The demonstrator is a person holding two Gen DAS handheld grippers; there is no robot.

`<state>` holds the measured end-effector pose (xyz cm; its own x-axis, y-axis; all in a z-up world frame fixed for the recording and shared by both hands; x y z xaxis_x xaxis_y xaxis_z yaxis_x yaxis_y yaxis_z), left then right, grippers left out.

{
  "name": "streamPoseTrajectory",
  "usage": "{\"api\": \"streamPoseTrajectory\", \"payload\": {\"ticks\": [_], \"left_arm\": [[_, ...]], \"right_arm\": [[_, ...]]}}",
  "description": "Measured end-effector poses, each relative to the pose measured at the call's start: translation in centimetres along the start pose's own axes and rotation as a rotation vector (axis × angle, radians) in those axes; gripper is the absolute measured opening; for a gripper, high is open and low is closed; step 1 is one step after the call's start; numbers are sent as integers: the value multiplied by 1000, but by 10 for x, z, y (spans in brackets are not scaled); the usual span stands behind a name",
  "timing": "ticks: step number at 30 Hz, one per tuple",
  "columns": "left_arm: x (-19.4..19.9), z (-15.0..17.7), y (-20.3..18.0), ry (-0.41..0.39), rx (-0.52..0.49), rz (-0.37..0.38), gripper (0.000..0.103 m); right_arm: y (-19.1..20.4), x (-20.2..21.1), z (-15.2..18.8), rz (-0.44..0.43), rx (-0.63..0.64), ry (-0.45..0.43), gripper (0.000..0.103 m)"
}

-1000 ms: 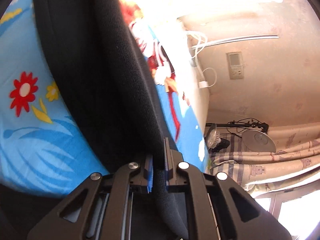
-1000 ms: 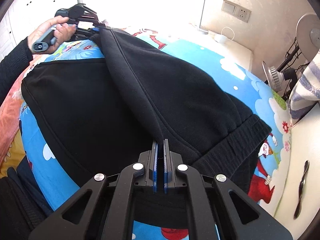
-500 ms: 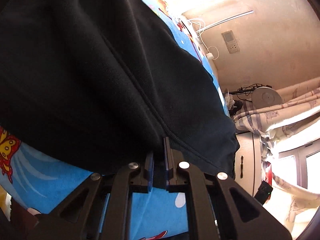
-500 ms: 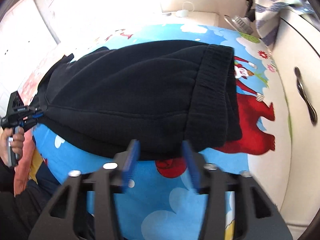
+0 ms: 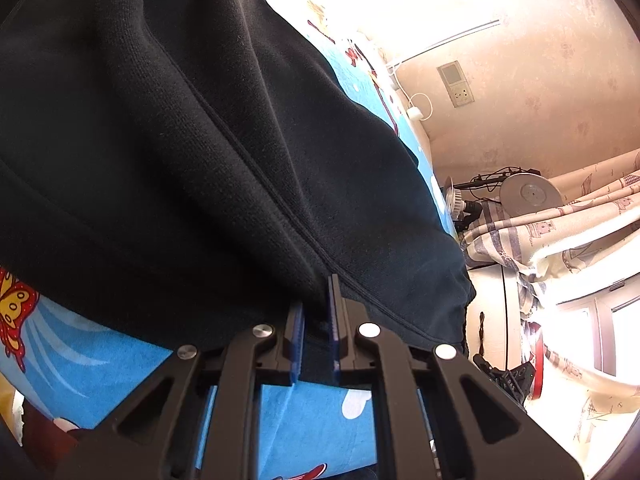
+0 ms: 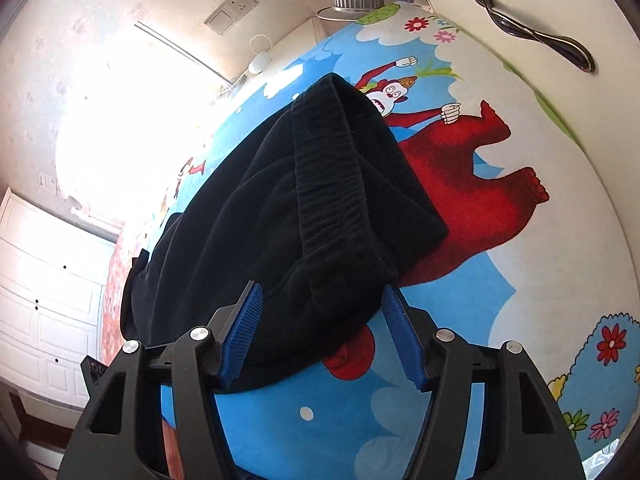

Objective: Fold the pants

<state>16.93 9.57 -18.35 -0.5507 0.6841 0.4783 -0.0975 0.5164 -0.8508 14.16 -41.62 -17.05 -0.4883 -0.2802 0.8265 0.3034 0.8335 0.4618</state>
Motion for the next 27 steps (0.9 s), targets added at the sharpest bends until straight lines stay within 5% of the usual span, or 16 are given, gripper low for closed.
{"api": "streamPoseTrajectory", "payload": {"ticks": [8,15,19,27], "left_arm": [[-3,-2,-5,4,-30,-11,6],[37,27,-57,-38,-158,-46,6],[15,51,-16,47,-42,-82,6],[13,52,-3,53,-40,-78,9]], "right_arm": [[1,7,-16,65,-13,-33,15],[9,42,-25,176,69,-151,12],[-22,4,-20,232,19,-85,11],[-18,6,-8,326,76,-121,12]]}}
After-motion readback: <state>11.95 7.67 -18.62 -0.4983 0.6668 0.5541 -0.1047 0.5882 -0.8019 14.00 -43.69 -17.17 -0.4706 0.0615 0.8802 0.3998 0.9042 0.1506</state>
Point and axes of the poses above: each gripper's, at about its wrist camera, not at the fingertips, and x roughly against the way its jaws point, y to its left, z to its underside, the point moved 6 cm from there along -x, roughly the way its jaws point, and after that the axes turned 11 degrees about z, right-handed, at the moved point
